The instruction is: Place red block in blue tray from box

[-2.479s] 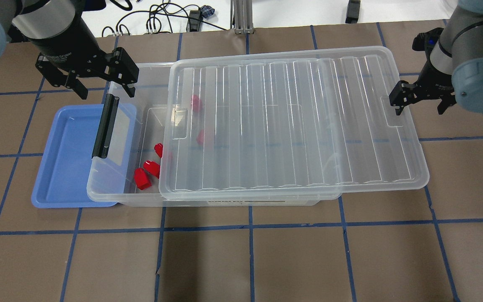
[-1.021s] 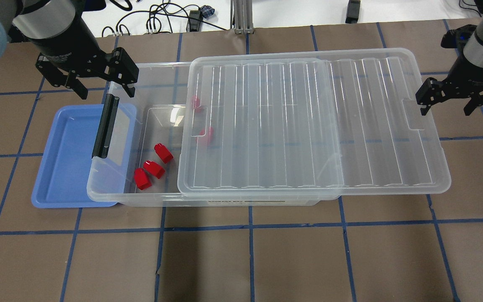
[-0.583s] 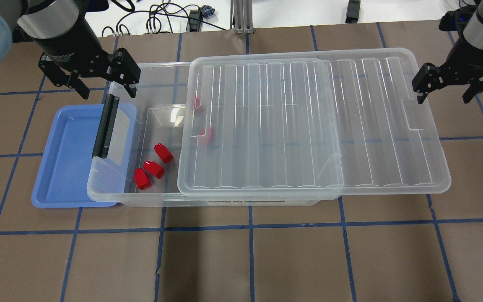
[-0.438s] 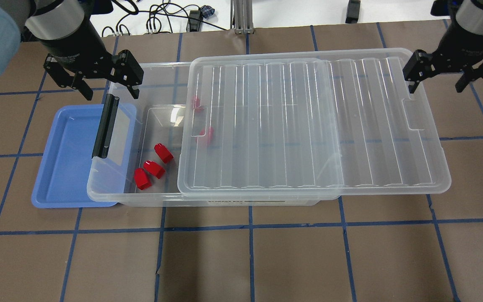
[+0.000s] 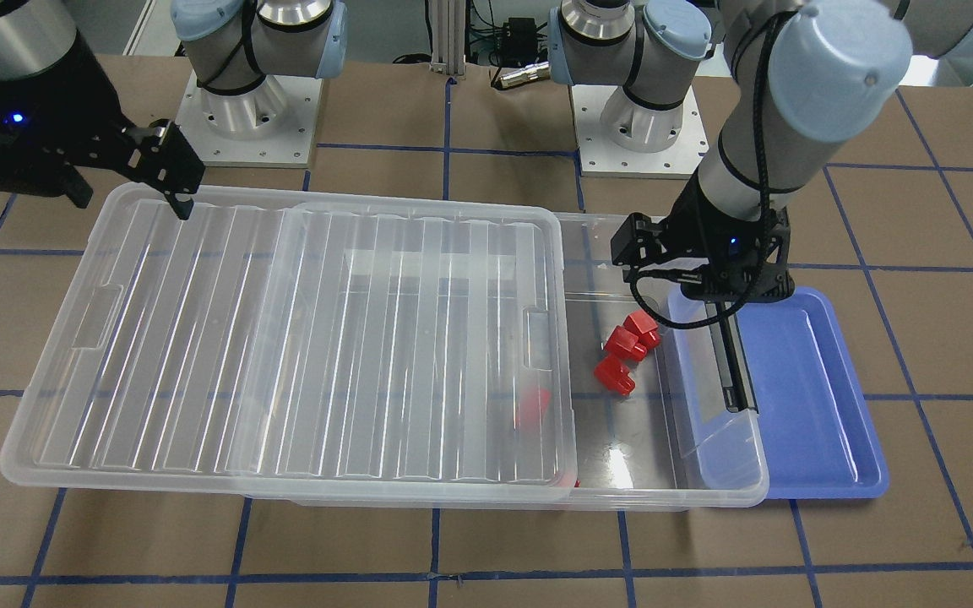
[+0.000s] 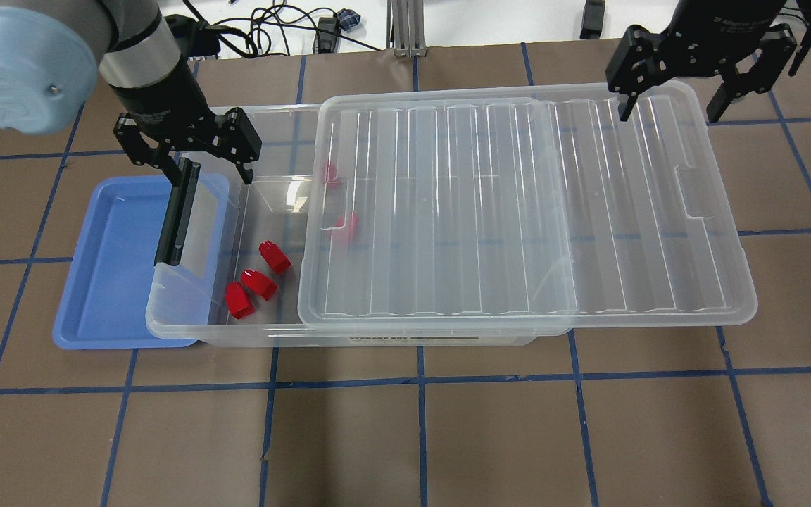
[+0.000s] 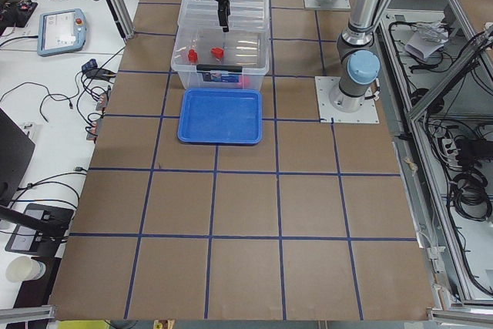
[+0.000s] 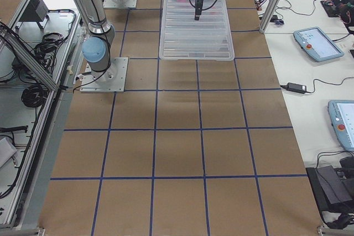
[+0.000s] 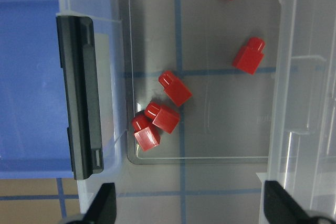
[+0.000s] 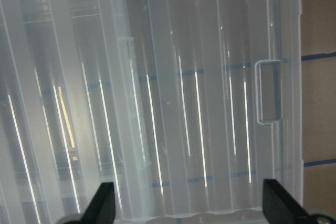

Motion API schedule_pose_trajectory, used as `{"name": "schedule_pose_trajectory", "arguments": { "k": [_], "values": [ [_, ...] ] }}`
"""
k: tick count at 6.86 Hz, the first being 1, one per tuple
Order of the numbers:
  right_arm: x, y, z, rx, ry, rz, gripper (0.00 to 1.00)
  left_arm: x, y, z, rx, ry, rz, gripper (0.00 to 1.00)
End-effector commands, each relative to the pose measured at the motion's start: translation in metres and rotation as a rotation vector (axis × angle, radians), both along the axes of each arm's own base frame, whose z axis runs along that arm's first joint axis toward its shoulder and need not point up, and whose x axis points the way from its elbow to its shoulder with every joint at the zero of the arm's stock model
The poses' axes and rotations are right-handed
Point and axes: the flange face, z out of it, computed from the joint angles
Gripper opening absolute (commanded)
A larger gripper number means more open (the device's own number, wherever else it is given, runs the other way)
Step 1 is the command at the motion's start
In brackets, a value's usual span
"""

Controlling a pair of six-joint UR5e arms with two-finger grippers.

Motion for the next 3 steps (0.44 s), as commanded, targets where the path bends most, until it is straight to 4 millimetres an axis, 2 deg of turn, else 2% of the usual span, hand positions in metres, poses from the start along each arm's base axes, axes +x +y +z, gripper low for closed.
{"name": "schedule_pose_trajectory", "arguments": {
  "k": [1,3],
  "values": [
    [0.031,0.014,0.007,-0.003,-0.004,-0.059,1.0,0.0,-0.011,-0.066,-0.003,0.003,-0.003,1.0],
    [0.032,0.011,0.0,0.002,-0.007,-0.041,1.0,0.001,-0.012,-0.089,0.017,0.003,-0.001,1.0]
  ]
}}
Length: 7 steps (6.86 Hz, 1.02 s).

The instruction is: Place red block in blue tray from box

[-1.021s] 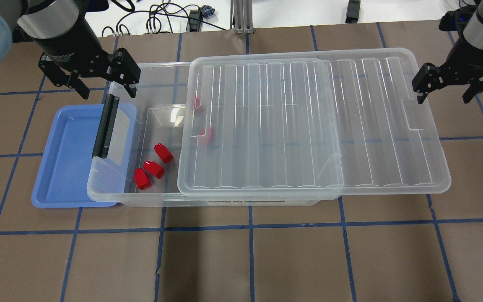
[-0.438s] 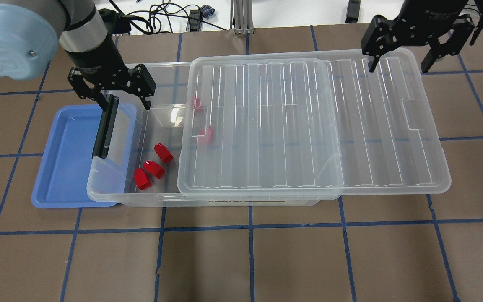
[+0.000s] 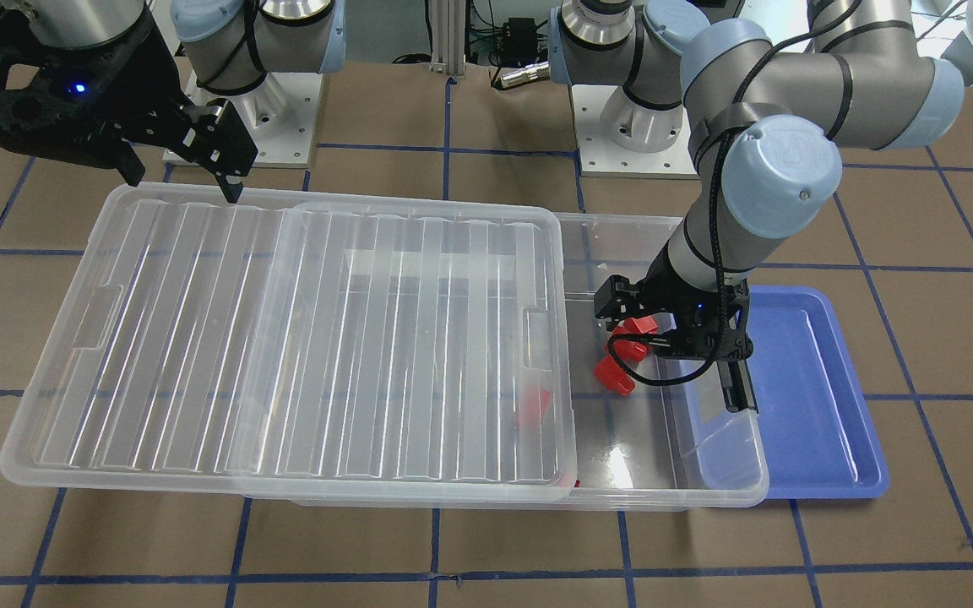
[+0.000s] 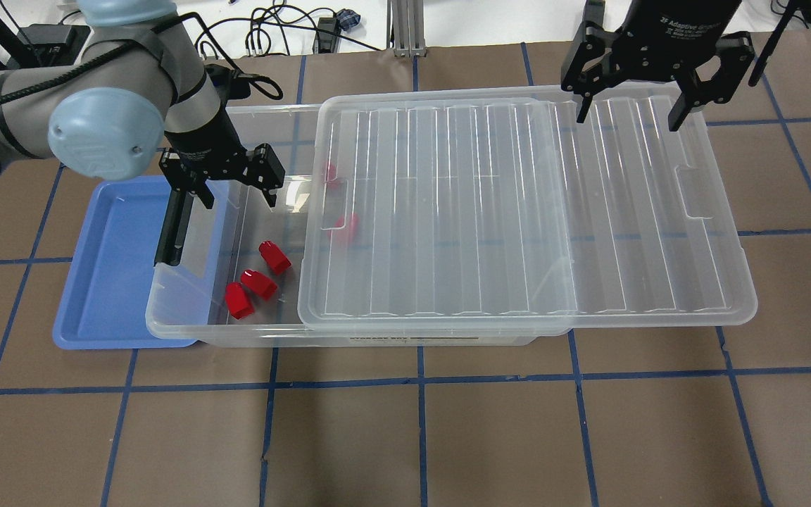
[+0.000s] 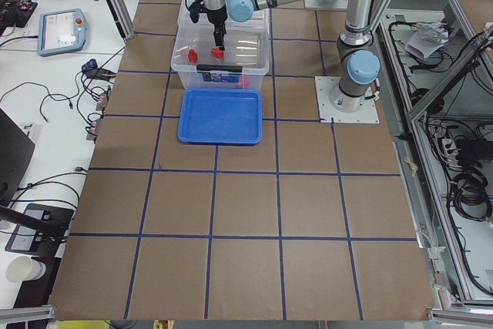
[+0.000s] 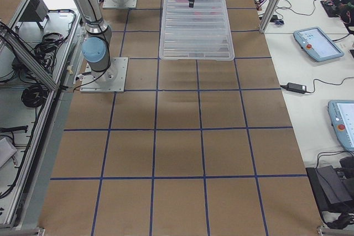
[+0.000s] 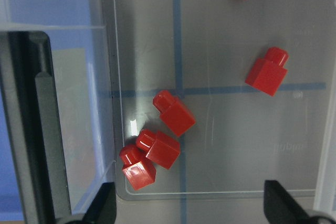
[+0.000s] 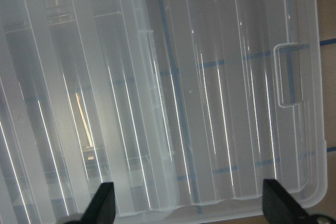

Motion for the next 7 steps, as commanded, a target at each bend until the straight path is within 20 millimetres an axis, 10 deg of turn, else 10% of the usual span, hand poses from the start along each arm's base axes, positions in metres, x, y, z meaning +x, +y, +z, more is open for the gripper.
{"name": "schedule_pose_trajectory", "arguments": {
  "k": [1,7],
  "values": [
    [0.001,-0.005,-0.004,-0.026,-0.003,0.034,1.0,0.002,-0.007,-0.031,0.023,0.002,-0.002,1.0],
    [-0.001,-0.008,-0.01,-0.04,-0.003,0.08,1.0,0.005,-0.017,-0.059,0.045,-0.001,0.033,1.0]
  ]
}}
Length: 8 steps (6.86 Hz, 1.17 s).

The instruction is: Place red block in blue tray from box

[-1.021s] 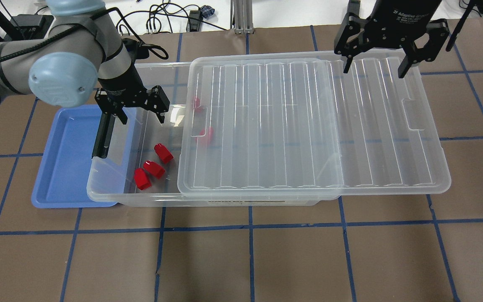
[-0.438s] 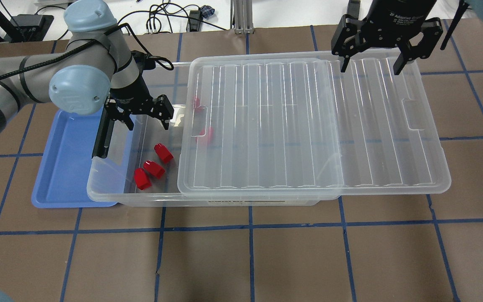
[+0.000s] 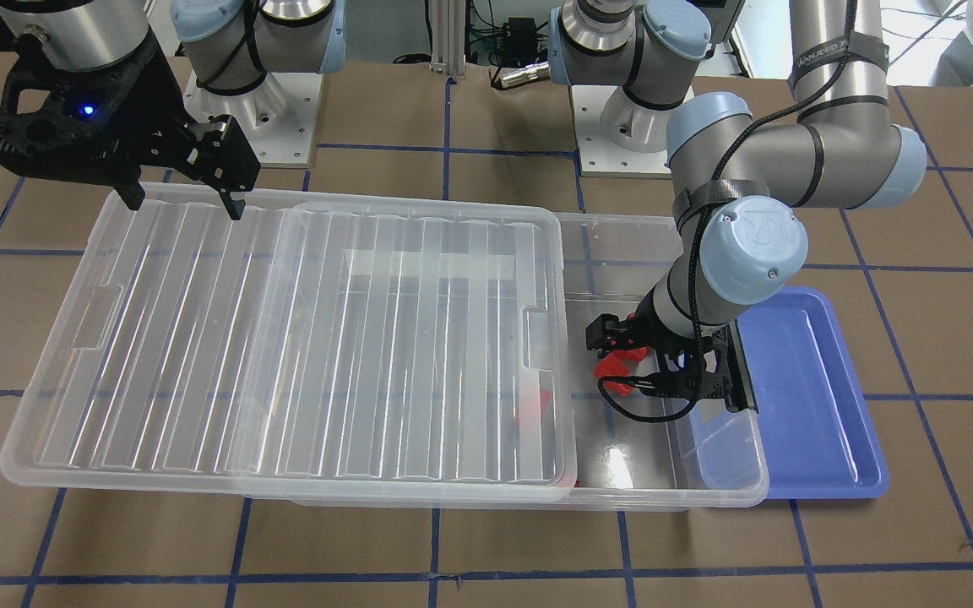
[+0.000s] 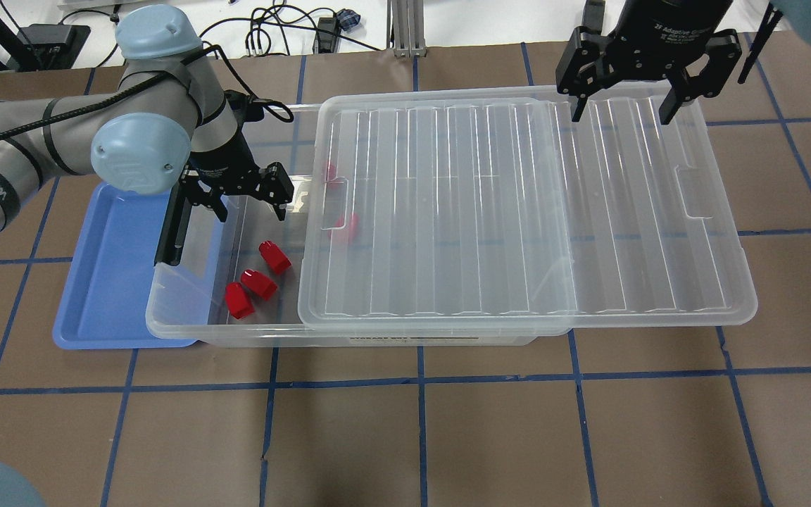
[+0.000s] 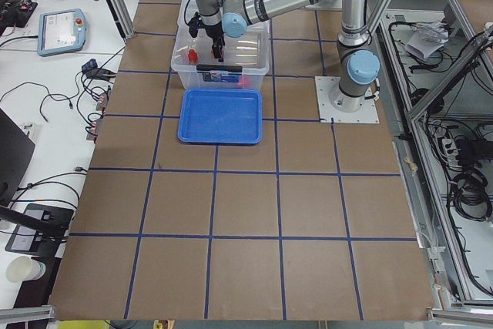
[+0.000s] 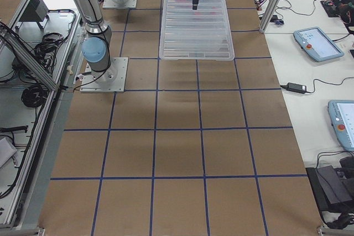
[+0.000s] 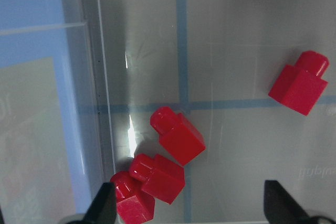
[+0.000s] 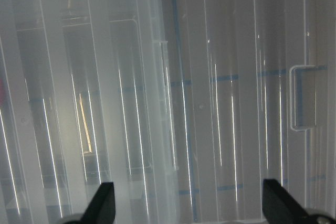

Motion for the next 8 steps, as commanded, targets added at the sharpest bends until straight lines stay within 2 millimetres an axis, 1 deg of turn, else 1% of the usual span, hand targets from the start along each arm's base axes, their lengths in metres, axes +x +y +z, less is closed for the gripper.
{"name": "schedule_pose_trajectory", "arguments": {
  "k": [1,2,3,4,5,7,8],
  "values": [
    [-0.001,0.0,0.0,0.0,0.004,0.001,1.0,0.005,0.0,-0.013,-0.006,-0.006,0.047,1.0],
    [-0.001,0.0,0.0,0.0,0.002,-0.001,1.0,0.005,0.002,-0.028,-0.037,-0.01,0.08,1.0],
    [-0.001,0.002,0.003,-0.006,0.002,-0.002,1.0,0.005,0.01,-0.044,-0.056,-0.011,0.095,1.0],
    [-0.001,0.002,0.004,-0.007,0.002,-0.002,1.0,0.005,0.013,-0.053,-0.063,-0.017,0.141,1.0],
    [-0.001,0.003,0.004,-0.007,0.002,-0.004,1.0,0.004,0.014,-0.054,-0.061,-0.023,0.183,1.0],
    [-0.001,0.004,0.006,-0.01,0.002,-0.004,1.0,0.004,0.019,-0.067,-0.031,-0.035,0.259,1.0],
    [-0.001,0.004,0.006,-0.009,0.002,-0.002,1.0,0.004,0.022,-0.073,-0.018,-0.038,0.26,1.0]
  ]
}}
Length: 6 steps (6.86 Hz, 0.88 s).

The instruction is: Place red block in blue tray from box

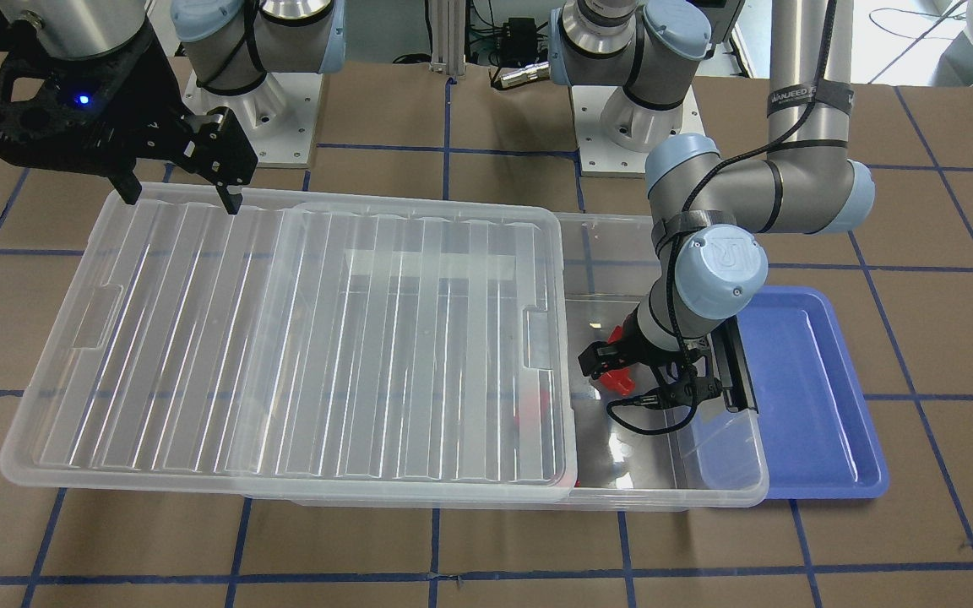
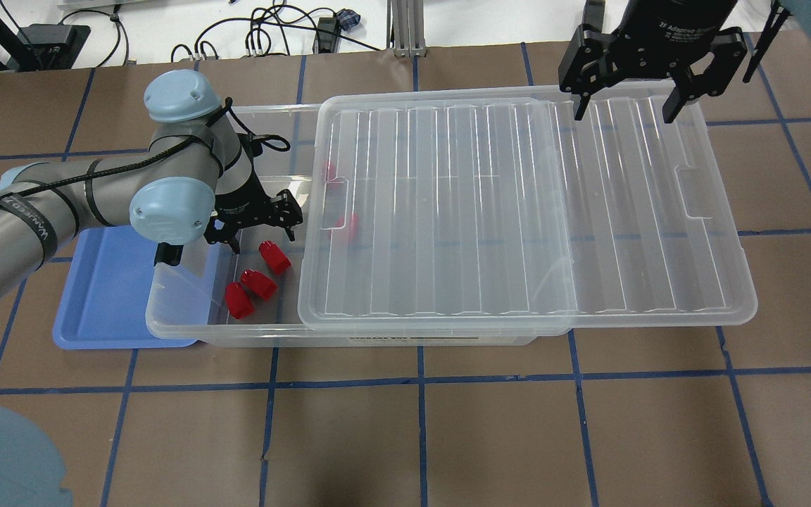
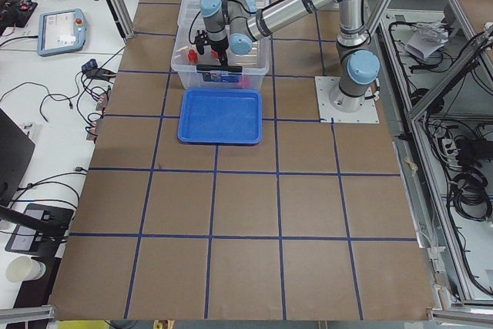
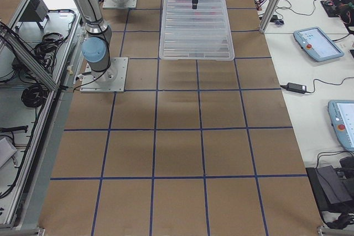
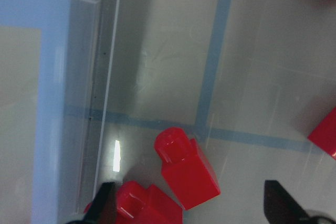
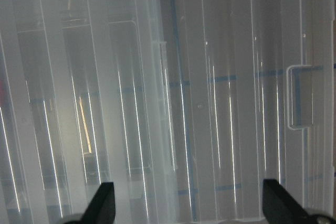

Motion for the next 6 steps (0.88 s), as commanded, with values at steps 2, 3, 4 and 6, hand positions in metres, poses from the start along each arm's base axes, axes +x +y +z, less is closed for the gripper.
{"name": "schedule_pose_trajectory", "arguments": {
  "k": [2,3,4,6],
  "values": [
    [0.0,0.0,0.0,0.0,0.002,0.001,1.0,-0.006,0.002,-0.022,0.018,0.051,0.073,1.0],
    [-0.001,0.001,0.0,0.005,0.002,-0.005,1.0,-0.007,-0.001,-0.033,0.021,0.065,0.075,1.0],
    [-0.003,-0.001,-0.001,0.005,0.002,-0.008,1.0,-0.007,-0.002,-0.034,0.019,0.062,0.074,1.0],
    [-0.002,0.0,0.0,0.001,0.0,-0.007,1.0,-0.006,-0.001,-0.038,0.03,0.056,0.074,0.91]
  ]
}}
